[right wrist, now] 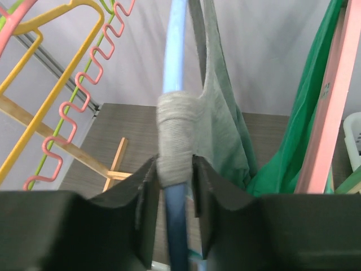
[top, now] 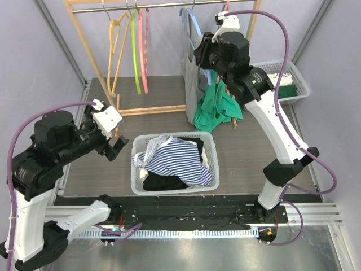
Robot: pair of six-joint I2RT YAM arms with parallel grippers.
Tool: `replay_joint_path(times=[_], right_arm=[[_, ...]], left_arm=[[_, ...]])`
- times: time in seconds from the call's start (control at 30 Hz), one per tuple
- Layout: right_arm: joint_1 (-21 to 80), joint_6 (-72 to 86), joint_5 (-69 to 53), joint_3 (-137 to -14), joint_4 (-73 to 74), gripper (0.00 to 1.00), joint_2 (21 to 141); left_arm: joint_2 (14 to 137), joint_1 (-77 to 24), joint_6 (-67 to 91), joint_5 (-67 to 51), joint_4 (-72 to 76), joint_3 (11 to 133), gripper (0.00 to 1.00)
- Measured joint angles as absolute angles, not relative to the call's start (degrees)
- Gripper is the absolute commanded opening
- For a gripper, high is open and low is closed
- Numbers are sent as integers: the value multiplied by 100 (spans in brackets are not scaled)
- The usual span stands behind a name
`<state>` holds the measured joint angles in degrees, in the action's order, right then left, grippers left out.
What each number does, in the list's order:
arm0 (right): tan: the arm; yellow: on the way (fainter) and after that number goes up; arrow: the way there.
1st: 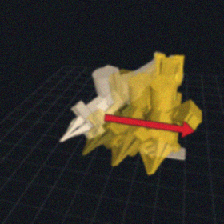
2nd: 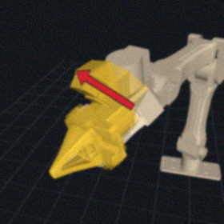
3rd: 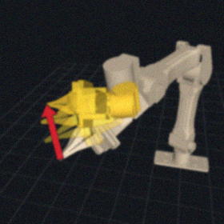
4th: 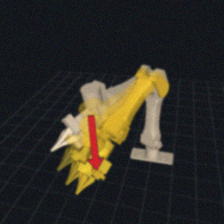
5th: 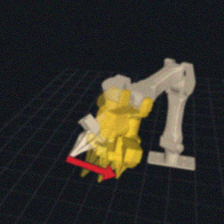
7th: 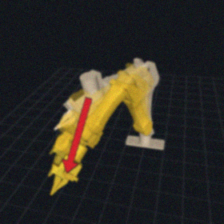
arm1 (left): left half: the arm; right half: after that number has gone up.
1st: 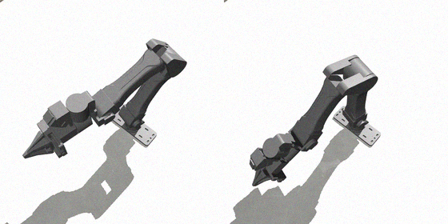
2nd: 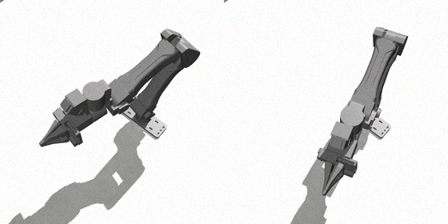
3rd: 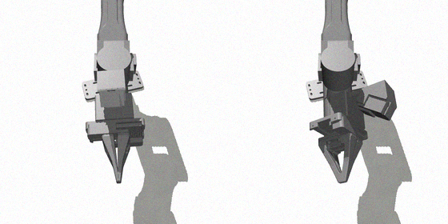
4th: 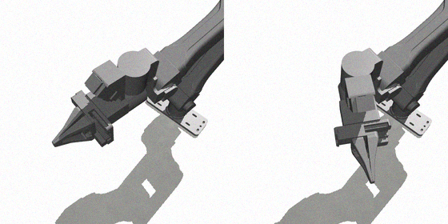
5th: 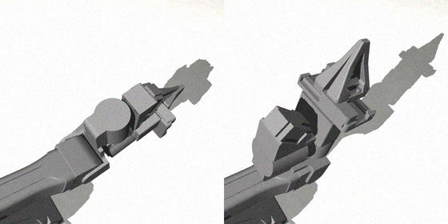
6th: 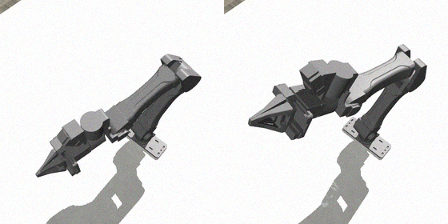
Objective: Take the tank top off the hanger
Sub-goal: Pick up the hanger from the clothesline.
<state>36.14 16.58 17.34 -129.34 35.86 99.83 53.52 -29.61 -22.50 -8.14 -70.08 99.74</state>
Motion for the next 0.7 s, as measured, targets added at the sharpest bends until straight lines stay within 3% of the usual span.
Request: replay_joint_path(times=[0.1, 0.13, 0.17, 0.7], right_arm=[[3621, 1540, 1741, -12934, 3603, 13, 9961], [3623, 1481, 1723, -12934, 3605, 2, 9946], [3629, 1411, 1704, -12932, 3605, 1, 9931], [4005, -259, 1844, -11644, 2106, 1, 9356]], left_arm=[[5352, -2961, -2250, -814, -7011, 9959, 93], [5352, -2961, -2250, -816, -7008, 9957, 93], [5352, -2961, -2250, -816, -7008, 9953, 93], [5352, -2936, -2246, -825, -7008, 9953, 93]])
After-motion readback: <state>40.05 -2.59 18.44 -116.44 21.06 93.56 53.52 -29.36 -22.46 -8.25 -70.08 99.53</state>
